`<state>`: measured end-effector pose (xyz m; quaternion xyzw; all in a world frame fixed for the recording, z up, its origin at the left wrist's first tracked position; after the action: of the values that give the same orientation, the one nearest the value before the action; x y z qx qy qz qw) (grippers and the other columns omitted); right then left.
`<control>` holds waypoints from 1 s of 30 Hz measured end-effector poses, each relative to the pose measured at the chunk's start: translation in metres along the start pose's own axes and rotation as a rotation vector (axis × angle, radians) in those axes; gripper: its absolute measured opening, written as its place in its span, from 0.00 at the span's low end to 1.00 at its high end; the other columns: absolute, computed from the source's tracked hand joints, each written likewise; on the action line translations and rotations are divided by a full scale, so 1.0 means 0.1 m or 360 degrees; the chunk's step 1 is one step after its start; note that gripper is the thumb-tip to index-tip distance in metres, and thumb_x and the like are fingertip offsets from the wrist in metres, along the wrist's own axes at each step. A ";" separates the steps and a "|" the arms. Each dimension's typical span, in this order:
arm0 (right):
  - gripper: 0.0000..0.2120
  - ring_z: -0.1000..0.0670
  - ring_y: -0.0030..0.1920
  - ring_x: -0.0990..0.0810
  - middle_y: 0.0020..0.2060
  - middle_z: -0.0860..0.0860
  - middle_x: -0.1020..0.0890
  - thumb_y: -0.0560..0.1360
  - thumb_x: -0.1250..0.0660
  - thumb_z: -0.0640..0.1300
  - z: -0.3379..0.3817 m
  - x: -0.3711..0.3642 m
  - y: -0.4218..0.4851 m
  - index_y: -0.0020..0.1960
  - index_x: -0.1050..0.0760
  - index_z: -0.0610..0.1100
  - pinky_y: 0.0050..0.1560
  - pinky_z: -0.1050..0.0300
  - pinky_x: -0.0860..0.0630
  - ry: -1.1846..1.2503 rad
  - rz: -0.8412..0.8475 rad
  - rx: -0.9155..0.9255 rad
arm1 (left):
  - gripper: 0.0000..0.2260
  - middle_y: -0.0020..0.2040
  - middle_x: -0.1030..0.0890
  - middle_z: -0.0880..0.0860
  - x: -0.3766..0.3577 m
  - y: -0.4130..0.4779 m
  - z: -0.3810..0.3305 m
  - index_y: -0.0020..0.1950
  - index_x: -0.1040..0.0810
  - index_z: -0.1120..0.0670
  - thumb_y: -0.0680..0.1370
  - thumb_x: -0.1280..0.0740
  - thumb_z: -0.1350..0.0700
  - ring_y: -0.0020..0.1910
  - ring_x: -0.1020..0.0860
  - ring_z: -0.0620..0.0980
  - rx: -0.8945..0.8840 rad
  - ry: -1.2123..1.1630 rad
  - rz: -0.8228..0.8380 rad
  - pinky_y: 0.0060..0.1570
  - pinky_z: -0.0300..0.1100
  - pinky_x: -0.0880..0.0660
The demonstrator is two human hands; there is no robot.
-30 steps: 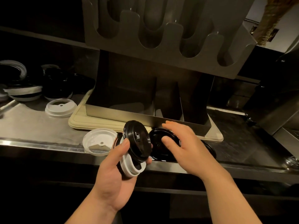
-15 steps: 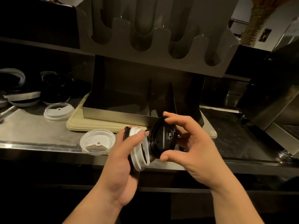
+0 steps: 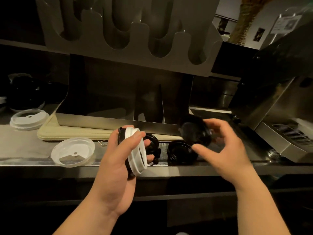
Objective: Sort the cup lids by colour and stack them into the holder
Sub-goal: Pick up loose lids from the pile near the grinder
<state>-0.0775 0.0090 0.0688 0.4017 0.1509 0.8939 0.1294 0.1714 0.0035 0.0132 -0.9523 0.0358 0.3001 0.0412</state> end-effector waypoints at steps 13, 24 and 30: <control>0.39 0.57 0.71 0.34 0.69 0.60 0.30 0.71 0.27 0.61 -0.44 -0.39 0.08 0.78 0.38 0.56 0.70 0.54 0.32 -0.0265 0.0396 -0.0169 | 0.23 0.56 0.19 0.57 -0.24 0.03 0.36 0.55 0.18 0.45 0.61 0.23 0.48 0.58 0.20 0.62 0.0006 0.0130 0.0152 0.47 0.47 0.20; 0.39 0.54 0.73 0.37 0.71 0.58 0.34 0.74 0.29 0.61 -0.50 -0.65 0.11 0.79 0.41 0.54 0.70 0.55 0.33 -0.0431 0.0540 -0.0151 | 0.23 0.55 0.19 0.58 -0.36 0.05 0.36 0.57 0.19 0.45 0.61 0.26 0.49 0.55 0.21 0.68 -0.0135 0.0252 0.0328 0.50 0.53 0.20; 0.40 0.51 0.73 0.41 0.70 0.56 0.36 0.74 0.32 0.62 -0.54 -0.75 0.15 0.80 0.45 0.53 0.71 0.49 0.33 -0.0593 0.0797 -0.0244 | 0.30 0.55 0.17 0.59 -0.36 0.04 0.37 0.60 0.20 0.49 0.59 0.21 0.48 0.52 0.18 0.61 -0.0030 0.0080 0.0338 0.45 0.47 0.19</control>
<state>-0.0719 -0.0405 -0.0103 0.5721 -0.0468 0.8179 -0.0393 0.1205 0.0047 0.0034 -0.9507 0.1347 0.2792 -0.0006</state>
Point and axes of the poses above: each hand's wrist, its own y-axis towards the middle knuckle, its own x-axis out of the back of the hand, z = x × y, the point moved 10 cm from there along y, towards the middle knuckle
